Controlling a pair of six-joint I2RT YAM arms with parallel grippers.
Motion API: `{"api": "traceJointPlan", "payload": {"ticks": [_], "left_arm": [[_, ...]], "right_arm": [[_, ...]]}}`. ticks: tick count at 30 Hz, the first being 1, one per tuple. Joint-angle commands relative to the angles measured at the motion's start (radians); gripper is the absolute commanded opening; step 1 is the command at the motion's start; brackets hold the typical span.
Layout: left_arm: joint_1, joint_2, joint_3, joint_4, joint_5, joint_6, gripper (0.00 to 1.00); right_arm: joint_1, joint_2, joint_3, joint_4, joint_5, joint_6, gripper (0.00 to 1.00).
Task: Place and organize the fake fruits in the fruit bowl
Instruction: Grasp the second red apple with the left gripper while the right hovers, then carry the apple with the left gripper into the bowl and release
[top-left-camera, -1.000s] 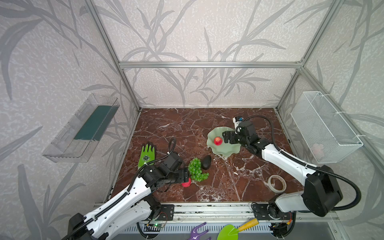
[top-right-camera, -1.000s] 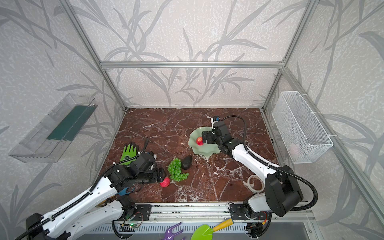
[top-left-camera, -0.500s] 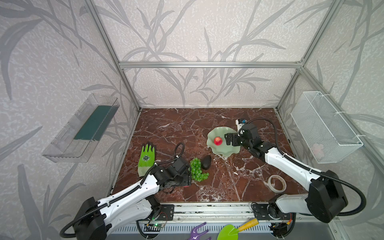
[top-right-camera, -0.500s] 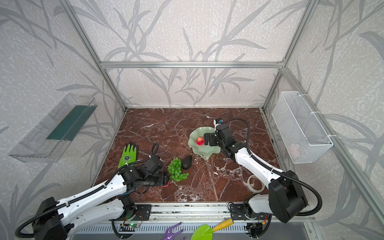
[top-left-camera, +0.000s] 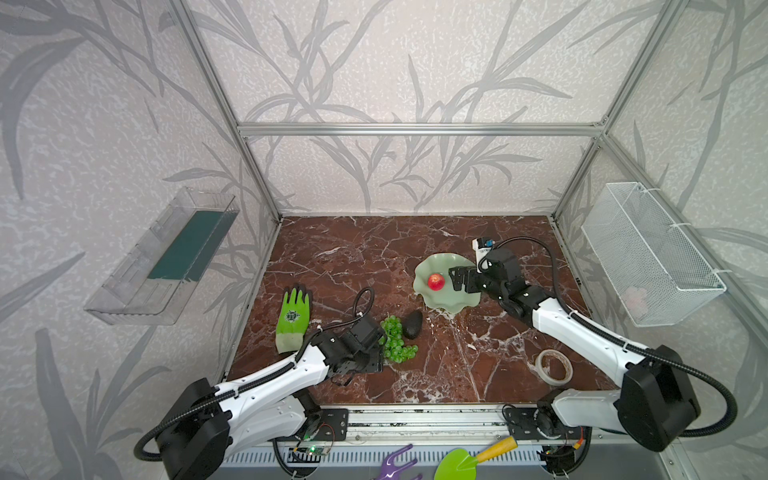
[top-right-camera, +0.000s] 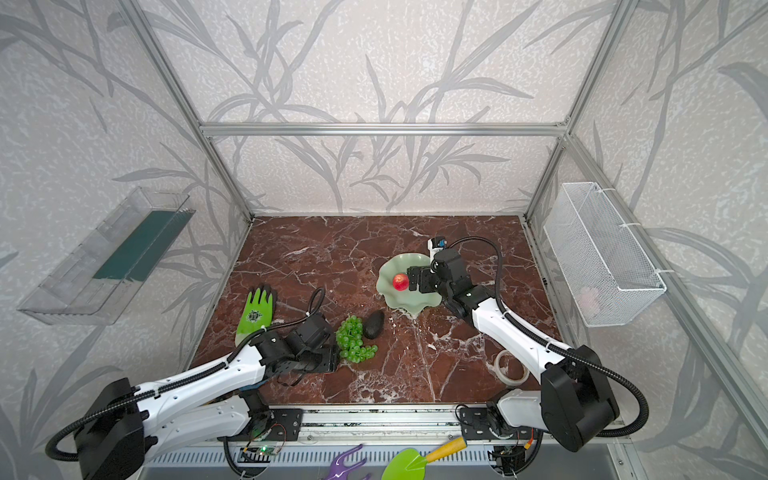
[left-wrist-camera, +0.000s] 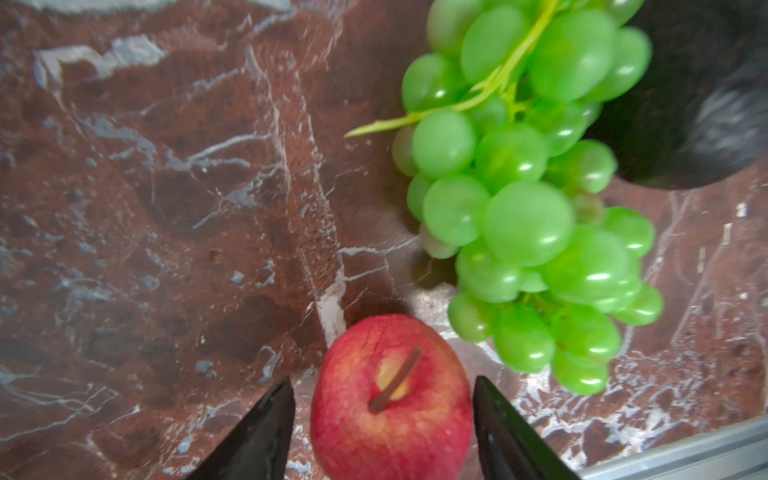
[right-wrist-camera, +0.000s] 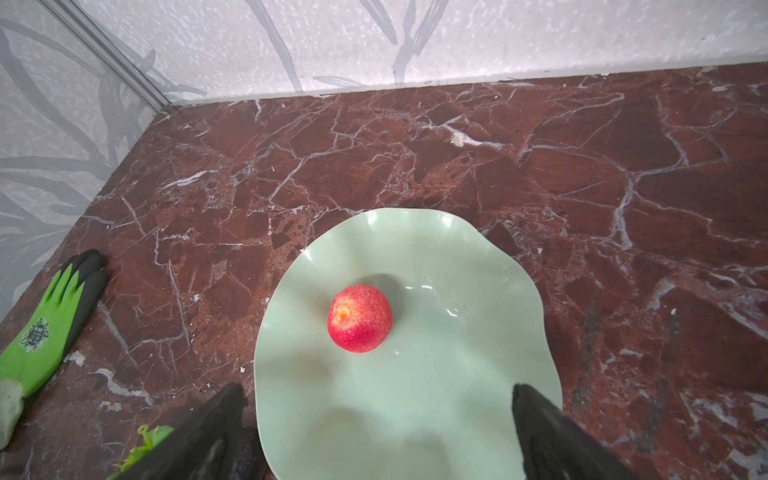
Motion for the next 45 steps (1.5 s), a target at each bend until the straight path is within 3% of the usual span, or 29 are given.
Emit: {"api": "traceJointPlan", "payload": {"ticks": [1,5,11,18,22,27,35,41,45], "left_arm": [[-0.004,0.008,-0.012,0.003,-0.002,-0.006,0.67],[-0.005,0.015,-0.02,-0.003,0.005,-0.001,0.66],[-0.007,-0.007,0.003,-0.03,-0.004,0.002,0.53],[-0.006,-0.106,0.16,-0.093,-0.043,0.073,0.52],[-0.004,-0.072,0.29,-0.067,-0.076,0.16,0.52],[0.006,0.11,0.486,-0.001,-0.084,0.299,0.52],[0.025,0.491,0.846,0.073,0.029,0.46,0.52],[0.039,0.736,1.053,0.099,0.102,0.503,0.51],[0.042,0.901,1.217,0.069,0.115,0.518,0.51]], "right_arm": [[-0.003,-0.018,-0.005,0.016,0.013,0.011,0.99],[-0.006,-0.01,-0.006,0.019,0.016,0.02,0.99],[-0.01,-0.009,-0.013,0.026,0.017,0.028,0.99],[-0.016,-0.016,-0.023,0.034,0.009,0.032,1.0],[-0.02,-0.033,-0.036,0.049,0.006,0.042,0.99],[-0.025,-0.112,-0.073,0.043,0.024,0.025,0.99],[-0.05,-0.31,-0.147,-0.083,0.055,0.012,0.99],[-0.052,-0.487,-0.223,-0.203,0.009,0.06,0.99],[-0.053,-0.559,-0.249,-0.287,0.037,0.042,0.99]]}}
